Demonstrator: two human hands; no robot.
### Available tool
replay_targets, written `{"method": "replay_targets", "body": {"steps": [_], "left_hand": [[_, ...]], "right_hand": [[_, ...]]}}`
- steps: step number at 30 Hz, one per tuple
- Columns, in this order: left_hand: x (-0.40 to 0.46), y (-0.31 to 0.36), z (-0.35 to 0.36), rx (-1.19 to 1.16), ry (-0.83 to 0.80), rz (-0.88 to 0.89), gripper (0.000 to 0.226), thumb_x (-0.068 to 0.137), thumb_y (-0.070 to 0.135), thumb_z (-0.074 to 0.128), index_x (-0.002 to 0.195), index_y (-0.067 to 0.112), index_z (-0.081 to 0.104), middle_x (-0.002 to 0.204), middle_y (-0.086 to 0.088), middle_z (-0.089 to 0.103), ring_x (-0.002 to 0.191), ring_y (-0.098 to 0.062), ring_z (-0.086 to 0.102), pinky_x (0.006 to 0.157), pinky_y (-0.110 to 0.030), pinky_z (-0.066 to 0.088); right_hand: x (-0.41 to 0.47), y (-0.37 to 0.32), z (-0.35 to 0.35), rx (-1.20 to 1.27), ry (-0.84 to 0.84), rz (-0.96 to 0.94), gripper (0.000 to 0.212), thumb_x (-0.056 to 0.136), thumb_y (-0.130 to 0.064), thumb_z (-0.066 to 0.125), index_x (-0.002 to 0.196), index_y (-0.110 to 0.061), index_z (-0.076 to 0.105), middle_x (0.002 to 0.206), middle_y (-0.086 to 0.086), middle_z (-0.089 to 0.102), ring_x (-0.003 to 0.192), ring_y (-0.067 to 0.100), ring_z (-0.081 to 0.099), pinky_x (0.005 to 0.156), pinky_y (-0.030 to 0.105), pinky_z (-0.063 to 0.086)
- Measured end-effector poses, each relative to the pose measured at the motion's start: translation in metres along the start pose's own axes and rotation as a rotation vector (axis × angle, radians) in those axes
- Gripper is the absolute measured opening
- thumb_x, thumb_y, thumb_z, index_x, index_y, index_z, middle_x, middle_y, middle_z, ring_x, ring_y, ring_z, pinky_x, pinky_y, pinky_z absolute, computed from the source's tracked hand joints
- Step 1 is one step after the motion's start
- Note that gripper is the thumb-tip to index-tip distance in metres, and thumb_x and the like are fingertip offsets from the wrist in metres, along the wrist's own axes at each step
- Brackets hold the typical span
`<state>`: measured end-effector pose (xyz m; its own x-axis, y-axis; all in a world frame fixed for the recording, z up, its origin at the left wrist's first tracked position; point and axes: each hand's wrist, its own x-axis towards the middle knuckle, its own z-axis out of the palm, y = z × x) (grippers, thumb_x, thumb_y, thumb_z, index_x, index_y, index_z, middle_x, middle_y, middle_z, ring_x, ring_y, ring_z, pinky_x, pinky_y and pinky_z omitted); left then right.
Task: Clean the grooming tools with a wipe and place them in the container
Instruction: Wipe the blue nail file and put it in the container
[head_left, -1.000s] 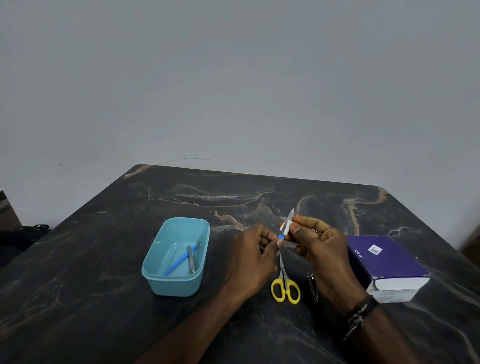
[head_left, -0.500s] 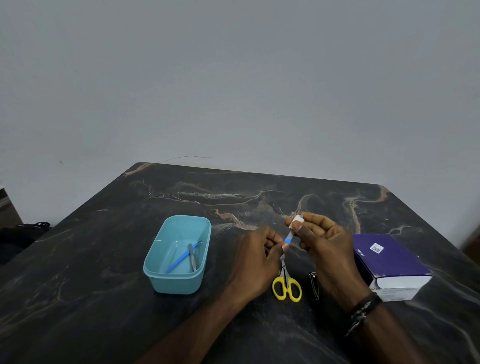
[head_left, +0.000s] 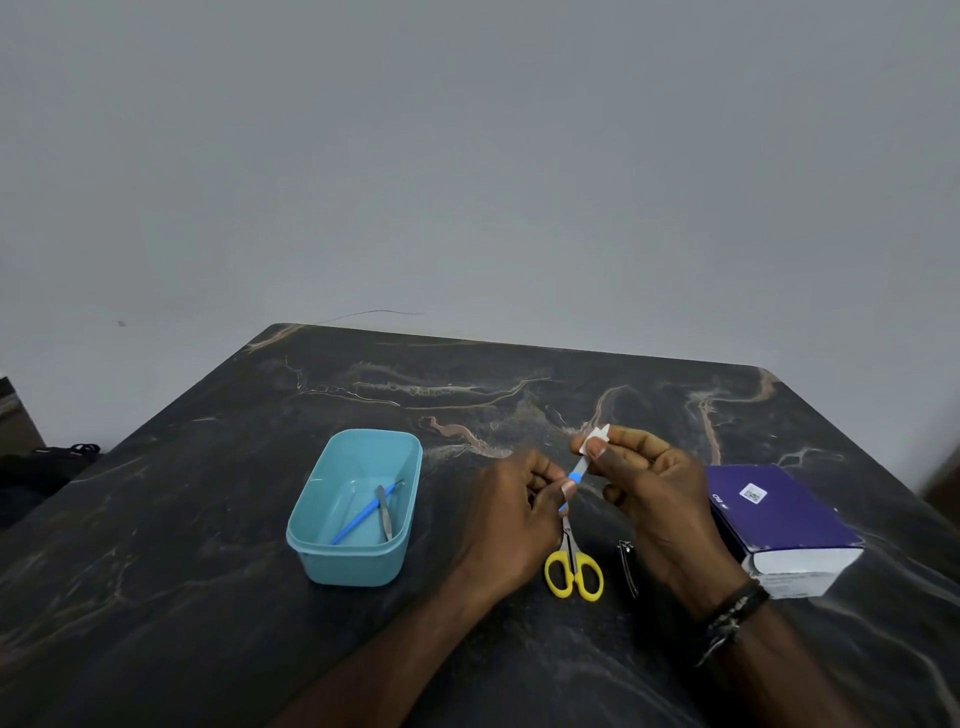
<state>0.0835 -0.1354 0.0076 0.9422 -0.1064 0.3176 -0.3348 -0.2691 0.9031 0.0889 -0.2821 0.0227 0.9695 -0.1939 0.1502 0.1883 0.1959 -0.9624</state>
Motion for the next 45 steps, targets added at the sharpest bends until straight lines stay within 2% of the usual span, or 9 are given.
{"method": "replay_targets", "body": {"steps": [5,9,11,17,23,30,36,42,45], "left_hand": [[0.000,0.000,-0.003,-0.005,0.014,-0.011,0.009,0.091,0.019,0.064,0.082,0.018,0.062,0.074,-0.005,0.069,0.056,-0.014,0.064,0.056,-0.041,0.057],[-0.001,0.000,-0.002,-0.003,-0.020,-0.005,0.007,0.091,0.019,0.064,0.086,0.014,0.062,0.073,-0.005,0.069,0.052,-0.009,0.061,0.054,-0.040,0.057],[-0.001,0.000,-0.001,0.009,-0.020,-0.005,0.007,0.091,0.019,0.065,0.087,0.013,0.063,0.074,-0.006,0.069,0.054,-0.011,0.062,0.056,-0.042,0.058],[0.001,-0.001,-0.003,-0.002,0.028,-0.009,0.012,0.091,0.019,0.064,0.080,0.022,0.060,0.072,-0.004,0.069,0.056,-0.014,0.063,0.057,-0.042,0.057],[-0.001,-0.001,0.000,-0.002,-0.014,0.001,0.008,0.090,0.018,0.065,0.084,0.016,0.062,0.073,-0.006,0.068,0.053,-0.008,0.060,0.055,-0.036,0.055],[0.001,-0.003,-0.004,-0.016,0.038,0.008,0.009,0.090,0.019,0.065,0.082,0.020,0.062,0.070,0.000,0.068,0.052,-0.006,0.060,0.056,-0.036,0.056],[-0.001,-0.002,-0.001,-0.003,-0.017,0.025,0.007,0.090,0.017,0.066,0.085,0.015,0.063,0.074,-0.005,0.069,0.053,-0.007,0.059,0.055,-0.033,0.054],[0.001,-0.002,-0.003,-0.044,0.079,0.018,0.012,0.089,0.018,0.066,0.079,0.020,0.062,0.066,0.002,0.067,0.051,-0.007,0.060,0.054,-0.036,0.054],[0.000,-0.002,-0.002,-0.032,0.036,0.018,0.010,0.090,0.017,0.066,0.080,0.019,0.063,0.068,0.000,0.068,0.052,-0.006,0.060,0.054,-0.037,0.055]], "right_hand": [[-0.001,0.004,0.005,-0.074,-0.092,0.076,0.018,0.077,-0.011,0.075,0.094,-0.007,0.068,0.089,0.011,0.078,0.067,0.010,0.068,0.050,0.018,0.043],[0.000,0.001,-0.001,-0.039,-0.009,0.030,0.040,0.069,-0.024,0.077,0.102,-0.003,0.068,0.093,0.011,0.078,0.075,0.019,0.073,0.060,0.026,0.052],[0.001,0.001,-0.003,-0.013,0.013,0.029,0.039,0.072,-0.024,0.076,0.104,-0.003,0.069,0.094,0.011,0.078,0.078,0.022,0.074,0.065,0.032,0.056],[-0.003,0.003,0.007,-0.104,-0.077,0.096,0.031,0.071,-0.025,0.076,0.095,-0.007,0.069,0.091,0.010,0.078,0.073,0.015,0.071,0.055,0.023,0.043],[-0.002,-0.001,0.002,0.006,0.051,0.021,0.014,0.085,-0.013,0.070,0.097,-0.005,0.071,0.089,0.008,0.078,0.066,0.010,0.072,0.047,0.015,0.047],[-0.006,0.002,0.009,-0.090,-0.090,0.095,0.006,0.086,-0.015,0.069,0.087,-0.013,0.074,0.088,0.007,0.078,0.073,0.012,0.073,0.055,0.020,0.045],[-0.002,-0.002,0.001,0.036,0.043,0.048,0.013,0.086,-0.013,0.068,0.094,-0.003,0.073,0.093,0.011,0.078,0.072,0.019,0.074,0.056,0.024,0.055],[-0.009,0.001,0.011,-0.005,-0.104,0.120,0.010,0.084,-0.011,0.069,0.090,-0.003,0.073,0.079,0.011,0.077,0.062,0.015,0.073,0.047,0.017,0.050],[-0.007,-0.002,0.009,0.000,-0.034,0.080,0.008,0.084,-0.014,0.070,0.087,-0.008,0.075,0.086,0.011,0.078,0.068,0.017,0.074,0.055,0.021,0.057]]}}
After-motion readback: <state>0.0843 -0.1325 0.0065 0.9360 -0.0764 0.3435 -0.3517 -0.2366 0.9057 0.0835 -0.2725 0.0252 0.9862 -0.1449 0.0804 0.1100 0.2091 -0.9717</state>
